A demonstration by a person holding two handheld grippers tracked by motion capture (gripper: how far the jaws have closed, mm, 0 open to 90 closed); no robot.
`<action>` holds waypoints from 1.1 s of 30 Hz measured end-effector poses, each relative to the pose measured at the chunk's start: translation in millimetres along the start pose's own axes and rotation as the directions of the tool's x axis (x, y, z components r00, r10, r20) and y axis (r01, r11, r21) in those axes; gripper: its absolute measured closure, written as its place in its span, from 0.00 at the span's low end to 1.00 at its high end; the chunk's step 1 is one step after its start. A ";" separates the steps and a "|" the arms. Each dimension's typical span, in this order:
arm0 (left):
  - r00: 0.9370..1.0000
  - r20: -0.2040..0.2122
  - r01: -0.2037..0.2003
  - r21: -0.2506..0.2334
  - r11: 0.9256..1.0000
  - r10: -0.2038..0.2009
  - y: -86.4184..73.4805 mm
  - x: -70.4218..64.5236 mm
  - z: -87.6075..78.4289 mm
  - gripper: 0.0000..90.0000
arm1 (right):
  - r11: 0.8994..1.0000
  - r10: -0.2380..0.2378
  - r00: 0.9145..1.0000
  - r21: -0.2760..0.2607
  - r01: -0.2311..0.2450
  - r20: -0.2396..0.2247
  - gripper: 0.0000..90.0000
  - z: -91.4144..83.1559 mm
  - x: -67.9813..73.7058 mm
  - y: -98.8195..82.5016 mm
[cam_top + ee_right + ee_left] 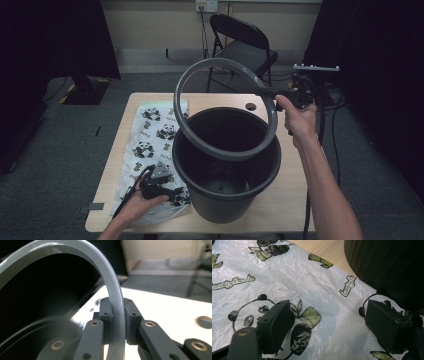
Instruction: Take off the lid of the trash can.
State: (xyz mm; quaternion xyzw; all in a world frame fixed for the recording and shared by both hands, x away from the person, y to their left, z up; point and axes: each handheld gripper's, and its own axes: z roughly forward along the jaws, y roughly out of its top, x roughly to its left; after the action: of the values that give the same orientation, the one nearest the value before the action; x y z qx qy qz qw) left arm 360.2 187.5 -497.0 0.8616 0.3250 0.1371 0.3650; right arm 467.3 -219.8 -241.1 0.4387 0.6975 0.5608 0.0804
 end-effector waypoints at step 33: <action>1.000 0.010 -0.009 -0.006 1.000 0.009 -1.3 -0.2 0.6 0.19 | 0.976 0.215 0.775 -0.116 -0.182 0.594 0.89 25.1 -85.6 19.0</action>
State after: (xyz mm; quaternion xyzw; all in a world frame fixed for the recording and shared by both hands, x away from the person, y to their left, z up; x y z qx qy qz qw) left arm 359.8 187.7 -498.3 0.8626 0.3189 0.1354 0.3686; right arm 543.9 -262.4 -266.4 0.6631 0.5706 0.4150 0.2499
